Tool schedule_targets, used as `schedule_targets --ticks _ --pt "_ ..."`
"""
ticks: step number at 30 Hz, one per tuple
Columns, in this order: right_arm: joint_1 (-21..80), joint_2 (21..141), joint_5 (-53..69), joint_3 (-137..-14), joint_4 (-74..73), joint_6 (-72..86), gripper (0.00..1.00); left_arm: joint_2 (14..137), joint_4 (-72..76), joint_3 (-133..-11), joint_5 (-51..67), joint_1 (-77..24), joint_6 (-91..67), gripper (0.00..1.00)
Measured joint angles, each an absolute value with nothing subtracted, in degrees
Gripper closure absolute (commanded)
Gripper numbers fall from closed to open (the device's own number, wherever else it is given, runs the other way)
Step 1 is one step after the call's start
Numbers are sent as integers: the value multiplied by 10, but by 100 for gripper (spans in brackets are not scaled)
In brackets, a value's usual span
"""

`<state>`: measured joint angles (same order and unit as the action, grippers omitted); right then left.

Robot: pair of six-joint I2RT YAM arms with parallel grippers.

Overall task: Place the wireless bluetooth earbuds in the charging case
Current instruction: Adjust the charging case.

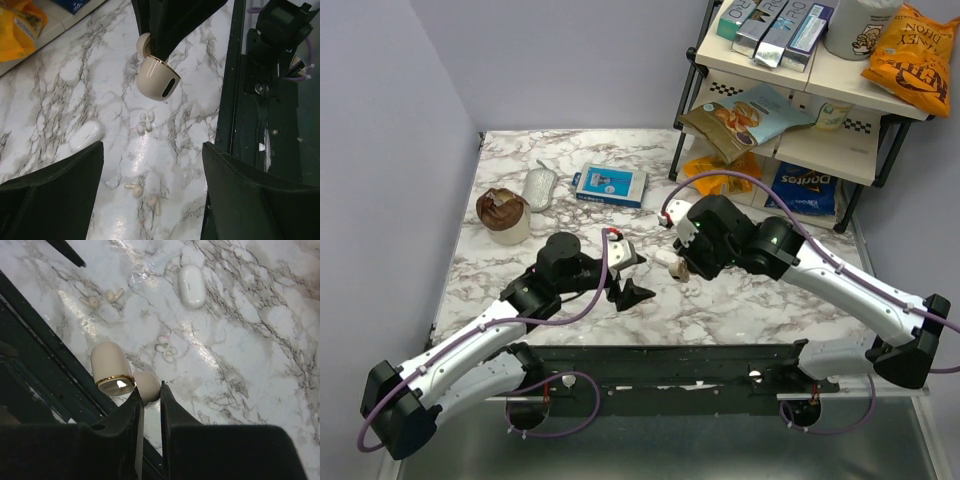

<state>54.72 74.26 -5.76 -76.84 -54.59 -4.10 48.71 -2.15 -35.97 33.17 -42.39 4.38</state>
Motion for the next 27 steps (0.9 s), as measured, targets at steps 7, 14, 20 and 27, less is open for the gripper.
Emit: schedule_targets --ticks 7,14,20,27 --pt "548 704 18 -752 -543 -38 99 523 110 -333 372 -424 23 26" --pt "552 696 48 -739 -536 -35 99 570 141 -369 411 -431 17 31" --pt "553 706 49 -738 -536 -35 99 604 111 -410 428 -458 37 31" --pt "556 708 46 -738 -535 -35 99 600 45 -415 427 -463 63 26"
